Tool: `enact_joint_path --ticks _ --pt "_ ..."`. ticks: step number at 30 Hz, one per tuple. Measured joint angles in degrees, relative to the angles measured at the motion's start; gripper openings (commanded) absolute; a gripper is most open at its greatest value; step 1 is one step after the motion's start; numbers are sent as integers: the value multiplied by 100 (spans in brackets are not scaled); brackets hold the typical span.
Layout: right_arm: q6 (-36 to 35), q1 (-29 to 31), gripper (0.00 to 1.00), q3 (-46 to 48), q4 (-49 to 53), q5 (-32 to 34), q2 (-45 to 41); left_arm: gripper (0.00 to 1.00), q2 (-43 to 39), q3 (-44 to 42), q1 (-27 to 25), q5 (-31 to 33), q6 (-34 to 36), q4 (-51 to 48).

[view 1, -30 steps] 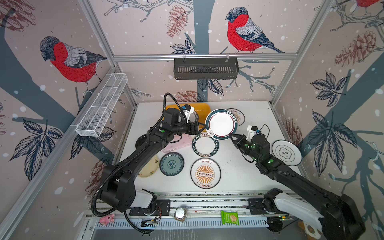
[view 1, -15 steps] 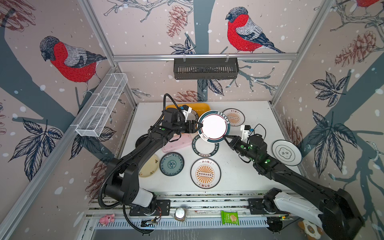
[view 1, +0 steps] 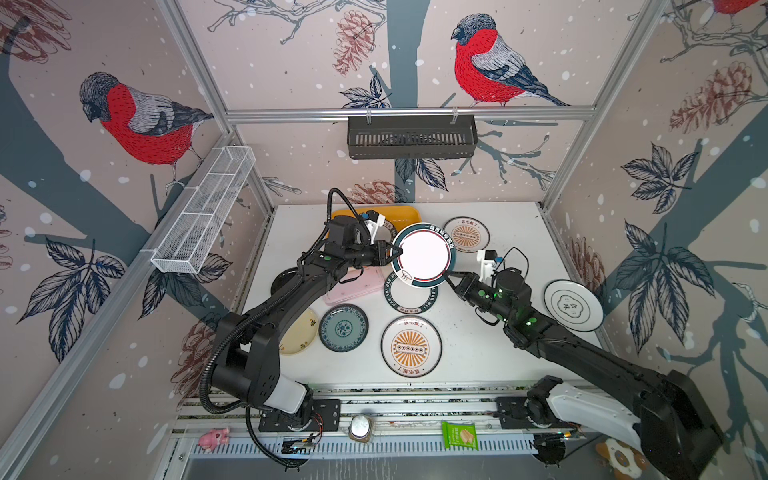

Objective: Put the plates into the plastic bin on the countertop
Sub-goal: 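Carry the plate toward the left gripper and grasp it with the left gripper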

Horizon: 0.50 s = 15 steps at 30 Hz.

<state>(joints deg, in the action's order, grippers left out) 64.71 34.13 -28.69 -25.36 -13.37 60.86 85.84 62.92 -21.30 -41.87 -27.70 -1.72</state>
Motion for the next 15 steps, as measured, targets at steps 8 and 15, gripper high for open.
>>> enact_joint_path --ticks 8,15 --pt "111 -35 44 39 -109 42 63 3 4 -22 85 -295 -155 184" --pt "52 -57 69 90 -472 168 20 2 33 -48 236 -107 -140 125"
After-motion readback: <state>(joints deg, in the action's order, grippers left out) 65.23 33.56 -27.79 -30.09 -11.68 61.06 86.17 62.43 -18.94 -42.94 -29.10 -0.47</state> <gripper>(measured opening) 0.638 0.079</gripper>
